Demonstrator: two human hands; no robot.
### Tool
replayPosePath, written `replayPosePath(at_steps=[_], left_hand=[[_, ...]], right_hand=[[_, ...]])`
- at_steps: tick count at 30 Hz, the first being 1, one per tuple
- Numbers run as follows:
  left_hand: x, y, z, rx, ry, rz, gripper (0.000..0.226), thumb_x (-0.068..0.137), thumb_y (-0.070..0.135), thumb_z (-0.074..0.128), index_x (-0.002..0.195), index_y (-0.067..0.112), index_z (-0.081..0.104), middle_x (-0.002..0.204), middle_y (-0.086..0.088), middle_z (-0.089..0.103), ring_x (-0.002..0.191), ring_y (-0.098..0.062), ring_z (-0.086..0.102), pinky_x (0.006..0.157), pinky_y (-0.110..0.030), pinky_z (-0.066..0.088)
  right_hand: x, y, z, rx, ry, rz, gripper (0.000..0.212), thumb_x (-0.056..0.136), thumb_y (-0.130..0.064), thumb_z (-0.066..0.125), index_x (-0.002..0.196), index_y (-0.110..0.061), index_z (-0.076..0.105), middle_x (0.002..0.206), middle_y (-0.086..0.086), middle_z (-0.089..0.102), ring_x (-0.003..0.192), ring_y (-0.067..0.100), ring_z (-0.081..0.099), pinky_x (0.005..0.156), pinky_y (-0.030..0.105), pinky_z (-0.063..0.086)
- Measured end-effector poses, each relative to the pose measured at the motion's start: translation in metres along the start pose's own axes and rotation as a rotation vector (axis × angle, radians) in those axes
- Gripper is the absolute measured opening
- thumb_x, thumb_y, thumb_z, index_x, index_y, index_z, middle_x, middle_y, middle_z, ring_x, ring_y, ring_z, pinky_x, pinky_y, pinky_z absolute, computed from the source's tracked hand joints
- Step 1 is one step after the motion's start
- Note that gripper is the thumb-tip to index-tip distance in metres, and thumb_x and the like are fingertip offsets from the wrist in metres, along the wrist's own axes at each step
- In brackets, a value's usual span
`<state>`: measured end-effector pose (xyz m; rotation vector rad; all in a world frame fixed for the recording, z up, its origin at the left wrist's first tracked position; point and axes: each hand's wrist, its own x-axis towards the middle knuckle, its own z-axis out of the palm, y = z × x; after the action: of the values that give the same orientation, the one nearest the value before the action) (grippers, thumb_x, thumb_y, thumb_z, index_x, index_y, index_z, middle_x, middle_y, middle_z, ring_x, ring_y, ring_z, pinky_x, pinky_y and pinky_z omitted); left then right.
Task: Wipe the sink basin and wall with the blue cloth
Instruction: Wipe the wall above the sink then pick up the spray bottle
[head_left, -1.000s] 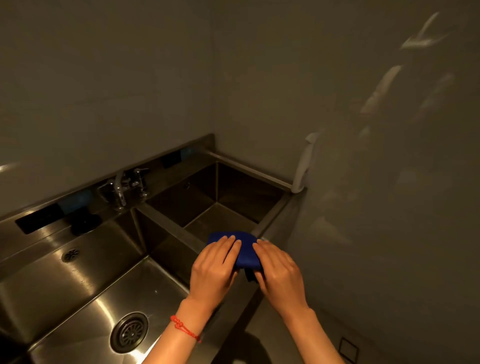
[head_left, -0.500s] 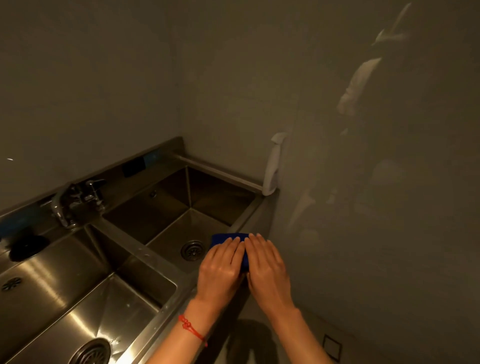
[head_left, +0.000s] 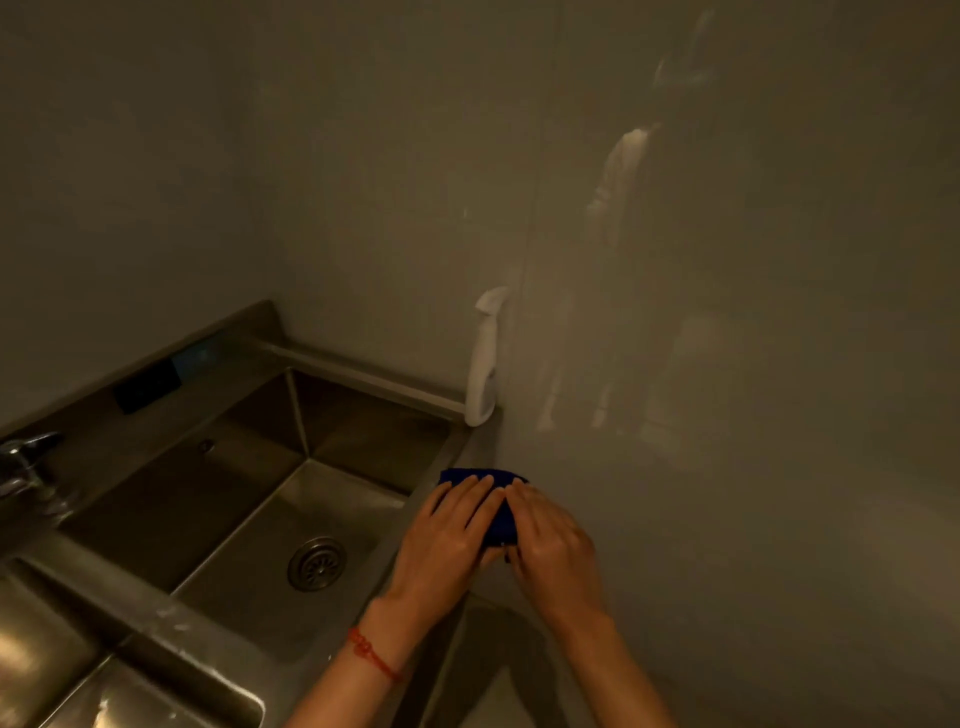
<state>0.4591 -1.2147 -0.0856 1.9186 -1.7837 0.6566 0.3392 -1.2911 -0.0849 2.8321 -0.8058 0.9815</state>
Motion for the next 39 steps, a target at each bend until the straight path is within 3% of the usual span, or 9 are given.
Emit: replayPosePath(at_steps=[7, 10, 14, 17, 20, 22, 33, 36, 39], left_hand=[[0.035, -0.038, 0.033, -0.123, 0.033, -0.031, 0.064, 0.058, 0.035, 0.089, 0.11, 0.003, 0.07, 0.112, -0.012, 0.071, 0.099, -0.022, 0.071, 0.086, -0.047, 0.054], [0.051, -0.057, 0.05, -0.147, 0.083, -0.05, 0.05, 0.063, 0.029, 0.087, 0.104, 0.003, 0.073, 0.11, -0.014, 0.071, 0.097, -0.024, 0.071, 0.09, -0.037, 0.052], [0.072, -0.066, 0.066, -0.208, 0.099, -0.119, 0.042, 0.083, 0.031, 0.051, 0.101, 0.0, 0.073, 0.108, -0.018, 0.071, 0.097, -0.029, 0.07, 0.087, -0.044, 0.055], [0.086, -0.07, 0.074, -0.21, 0.132, -0.142, 0.047, 0.093, 0.036, 0.044, 0.101, -0.001, 0.073, 0.106, -0.018, 0.071, 0.096, -0.03, 0.071, 0.086, -0.049, 0.053], [0.102, -0.076, 0.082, -0.166, 0.192, -0.134, 0.027, 0.082, 0.02, 0.073, 0.098, -0.001, 0.073, 0.102, -0.018, 0.072, 0.091, -0.03, 0.072, 0.084, -0.048, 0.053], [0.113, -0.078, 0.084, -0.168, 0.175, -0.15, 0.043, 0.059, 0.008, 0.089, 0.098, -0.002, 0.073, 0.102, -0.02, 0.072, 0.09, -0.032, 0.072, 0.083, -0.049, 0.053], [0.178, -0.076, 0.089, -0.052, 0.196, -0.22, 0.047, 0.055, 0.005, 0.09, 0.098, -0.004, 0.073, 0.102, -0.024, 0.071, 0.09, -0.037, 0.07, 0.078, -0.049, 0.055], [0.199, -0.075, 0.097, -0.02, 0.193, -0.235, 0.048, 0.057, 0.005, 0.09, 0.1, -0.005, 0.072, 0.103, -0.025, 0.07, 0.092, -0.038, 0.07, 0.079, -0.051, 0.055], [0.217, -0.076, 0.105, 0.02, 0.173, -0.261, 0.048, 0.058, 0.008, 0.09, 0.1, -0.004, 0.072, 0.104, -0.025, 0.07, 0.092, -0.037, 0.07, 0.079, -0.05, 0.056]], right_hand=[[0.028, 0.044, 0.022, -0.083, 0.019, 0.075, 0.063, 0.032, -0.002, 0.089, 0.093, 0.0, 0.072, 0.093, 0.015, 0.073, 0.08, 0.023, 0.071, 0.063, 0.03, 0.057], [0.035, 0.06, 0.03, -0.121, 0.03, 0.098, 0.062, 0.036, 0.002, 0.088, 0.095, 0.0, 0.071, 0.098, 0.015, 0.072, 0.084, 0.024, 0.071, 0.066, 0.033, 0.058], [0.044, 0.075, 0.035, -0.178, 0.047, 0.134, 0.063, 0.036, 0.004, 0.087, 0.096, 0.0, 0.071, 0.099, 0.016, 0.071, 0.085, 0.026, 0.07, 0.066, 0.035, 0.058], [0.05, 0.085, 0.037, -0.209, 0.051, 0.14, 0.063, 0.037, 0.004, 0.087, 0.098, 0.001, 0.07, 0.1, 0.017, 0.071, 0.086, 0.028, 0.07, 0.067, 0.038, 0.058], [0.058, 0.095, 0.039, -0.223, 0.063, 0.146, 0.063, 0.037, 0.004, 0.088, 0.097, 0.002, 0.07, 0.099, 0.018, 0.071, 0.085, 0.028, 0.07, 0.064, 0.038, 0.058], [0.063, 0.102, 0.04, -0.211, 0.073, 0.154, 0.063, 0.036, 0.006, 0.088, 0.097, 0.003, 0.07, 0.099, 0.019, 0.071, 0.084, 0.029, 0.07, 0.062, 0.038, 0.059], [0.088, 0.155, 0.049, -0.128, 0.148, 0.087, 0.055, 0.042, 0.001, 0.088, 0.094, 0.003, 0.07, 0.095, 0.017, 0.072, 0.082, 0.027, 0.071, 0.062, 0.037, 0.057], [0.093, 0.171, 0.054, -0.147, 0.243, 0.011, 0.02, 0.086, -0.012, 0.057, 0.095, 0.001, 0.07, 0.097, 0.016, 0.071, 0.082, 0.026, 0.071, 0.062, 0.035, 0.057], [0.1, 0.187, 0.059, -0.155, 0.267, 0.003, 0.059, 0.1, -0.024, 0.017, 0.095, 0.001, 0.07, 0.097, 0.015, 0.072, 0.082, 0.025, 0.071, 0.063, 0.034, 0.057]])
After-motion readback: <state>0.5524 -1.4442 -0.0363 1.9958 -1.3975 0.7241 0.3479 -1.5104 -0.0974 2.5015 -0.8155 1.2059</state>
